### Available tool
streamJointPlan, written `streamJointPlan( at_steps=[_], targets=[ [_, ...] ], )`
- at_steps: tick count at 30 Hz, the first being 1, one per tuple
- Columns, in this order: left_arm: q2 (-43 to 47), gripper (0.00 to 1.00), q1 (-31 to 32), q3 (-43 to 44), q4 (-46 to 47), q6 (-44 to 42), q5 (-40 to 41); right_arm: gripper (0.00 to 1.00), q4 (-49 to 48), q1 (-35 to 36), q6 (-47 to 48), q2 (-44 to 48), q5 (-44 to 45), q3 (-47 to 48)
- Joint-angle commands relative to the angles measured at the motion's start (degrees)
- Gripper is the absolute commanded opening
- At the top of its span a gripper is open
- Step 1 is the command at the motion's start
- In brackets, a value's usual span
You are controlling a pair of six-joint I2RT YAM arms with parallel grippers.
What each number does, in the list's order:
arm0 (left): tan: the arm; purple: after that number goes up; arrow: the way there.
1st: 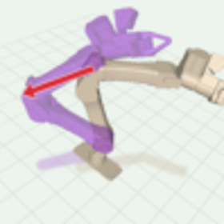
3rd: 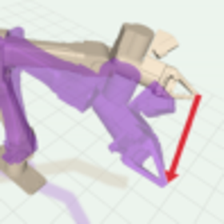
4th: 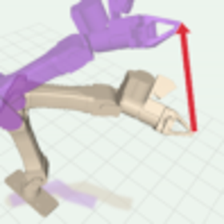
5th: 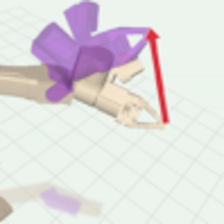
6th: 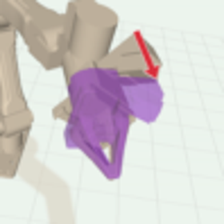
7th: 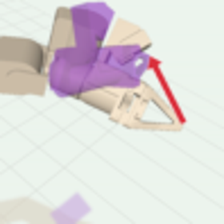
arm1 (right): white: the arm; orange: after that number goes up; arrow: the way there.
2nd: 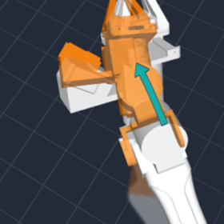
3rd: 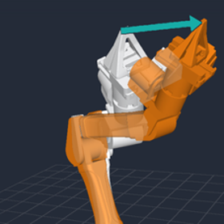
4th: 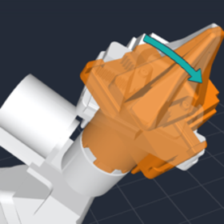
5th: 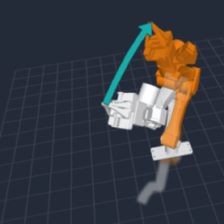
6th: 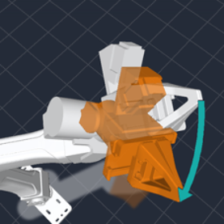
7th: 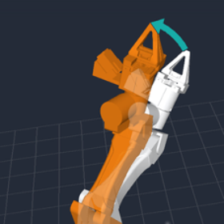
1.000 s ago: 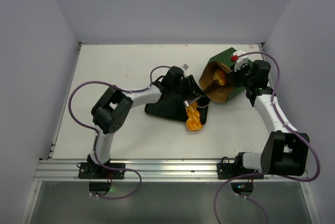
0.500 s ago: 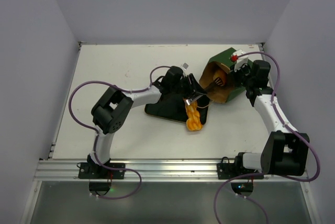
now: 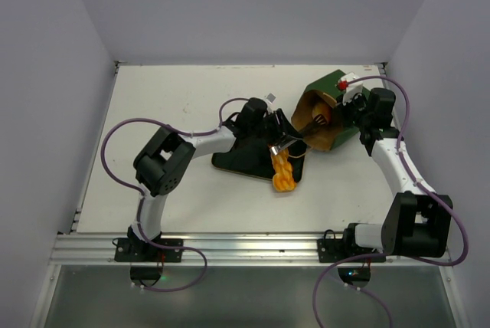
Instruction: Take the fake bread out of the paper bag
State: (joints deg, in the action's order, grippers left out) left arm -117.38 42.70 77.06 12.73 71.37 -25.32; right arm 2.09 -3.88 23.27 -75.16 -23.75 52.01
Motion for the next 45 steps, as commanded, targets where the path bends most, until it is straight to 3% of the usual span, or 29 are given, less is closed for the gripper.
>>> streamJointPlan(
  at_steps=[1,37,40,45],
  targets=[
    [1.19,0.48,-0.51,1.25,0.63,0.08,-1.4,0.02,-3.41,-0.08,0.46,0.54,-2.36,-0.15],
    [-7.77,0.48,-1.3,14.52,-9.04,-1.15,0.36,0.03,-3.41,0.01,0.02,1.15,-3.06,-0.24],
    [-8.39,0.42,-1.48,14.61,-8.78,-0.97,0.27,0.03,-3.41,-0.08,0.02,1.15,-3.06,-0.15],
    [-8.04,0.2,-1.74,13.74,-7.55,-1.06,0.01,0.03,-3.41,0.01,0.02,1.24,-2.97,-0.24]
  ],
)
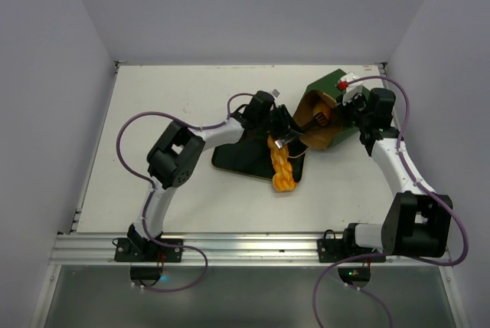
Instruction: Take the fake bread out of the paper bag
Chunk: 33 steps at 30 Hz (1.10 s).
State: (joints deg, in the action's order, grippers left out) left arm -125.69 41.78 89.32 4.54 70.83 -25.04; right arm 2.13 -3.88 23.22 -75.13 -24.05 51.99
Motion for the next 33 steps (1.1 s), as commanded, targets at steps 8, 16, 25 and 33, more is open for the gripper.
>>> streamJointPlan(
  at_steps=[8,16,25,33],
  targets=[
    [4.13,0.0,-0.91,-1.86,3.98,-2.18,-2.91,0.03,-3.8,-0.08,-0.02,1.31,-1.79,-0.39],
    [12.65,0.0,-0.91,-12.14,8.55,-3.06,-5.02,0.03,-4.5,-0.25,-0.28,1.13,-0.29,-0.57],
    [20.3,0.0,-0.3,-19.7,10.76,-5.08,-7.04,0.03,-4.85,-0.51,-0.9,1.22,0.5,-0.66],
    [28.91,0.0,-0.3,-28.05,7.77,-9.73,-11.43,0.02,-5.56,-0.87,-1.69,1.22,1.9,-0.83]
  ],
)
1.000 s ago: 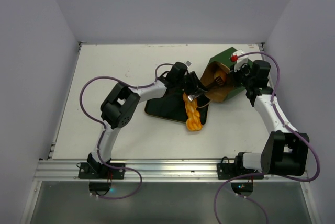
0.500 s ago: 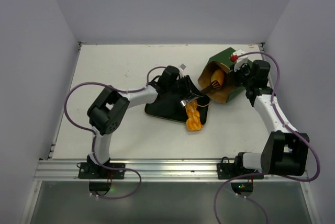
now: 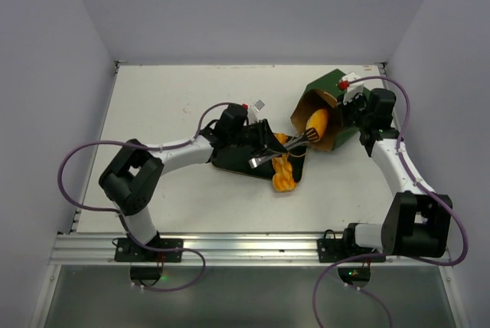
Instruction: Take the fake bread out of the paper bag
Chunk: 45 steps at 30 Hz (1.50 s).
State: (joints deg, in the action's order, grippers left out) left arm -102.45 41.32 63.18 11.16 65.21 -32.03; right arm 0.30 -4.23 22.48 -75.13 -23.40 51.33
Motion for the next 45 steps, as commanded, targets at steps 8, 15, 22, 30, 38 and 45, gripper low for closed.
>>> streamJointPlan(
  at_steps=[8,15,22,30,38,45],
  targets=[
    [21.67,0.0,-0.71,-12.89,-4.74,-9.66,-5.76,0.02,-3.99,-0.78,-1.74,1.22,2.04,-0.09],
    [37.58,0.0,-4.75,-21.07,-11.85,-13.7,-3.92,0.02,-3.99,-1.04,-2.26,1.39,2.22,0.08],
    [49.09,0.0,-6.43,-27.83,-22.31,-14.94,3.1,0.02,-4.07,-1.22,-2.53,1.39,2.22,0.0],
    [47.44,0.0,-7.31,-32.68,-17.84,-12.74,5.4,0.02,-4.07,-1.22,-2.62,1.48,2.04,-0.09],
    [44.18,0.0,-8.19,-33.91,-14.59,-10.1,6.19,0.03,-4.08,-1.4,-2.53,1.31,2.3,-0.27],
    [44.8,0.1,-8.36,-35.58,-14.41,-8.61,5.05,0.03,-4.25,-1.4,-2.53,1.04,2.13,-0.18]
  ],
)
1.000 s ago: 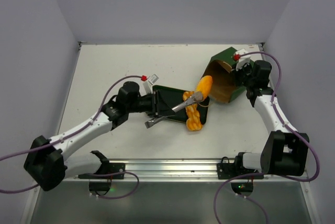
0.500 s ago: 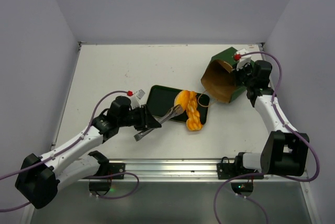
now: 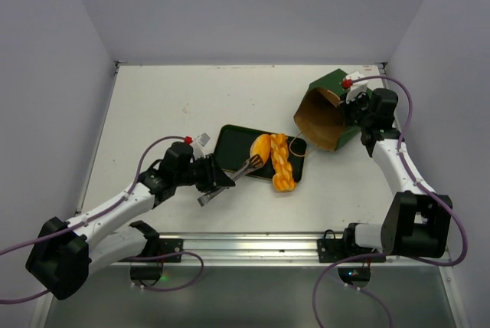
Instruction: Take the fake bread out of the paper bag
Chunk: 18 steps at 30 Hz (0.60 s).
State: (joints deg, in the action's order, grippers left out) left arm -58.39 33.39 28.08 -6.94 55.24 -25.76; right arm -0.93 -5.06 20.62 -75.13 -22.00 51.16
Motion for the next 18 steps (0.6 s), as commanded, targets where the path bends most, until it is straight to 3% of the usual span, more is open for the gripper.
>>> streamJointPlan(
  at_steps=[1,14,18],
  targets=[
    [0.91,0.11,-0.34,-0.65,3.69,1.45,-1.31,0.03,-2.94,-0.57,-0.67,1.04,0.73,0.0],
    [0.47,0.43,-0.43,-0.3,3.95,1.18,-3.24,0.03,-2.76,-0.57,-0.67,1.22,0.47,0.0],
    [0.47,0.47,-0.43,0.4,3.25,0.66,-3.25,0.03,-2.76,-0.65,-0.67,1.3,0.47,0.0]
  ],
)
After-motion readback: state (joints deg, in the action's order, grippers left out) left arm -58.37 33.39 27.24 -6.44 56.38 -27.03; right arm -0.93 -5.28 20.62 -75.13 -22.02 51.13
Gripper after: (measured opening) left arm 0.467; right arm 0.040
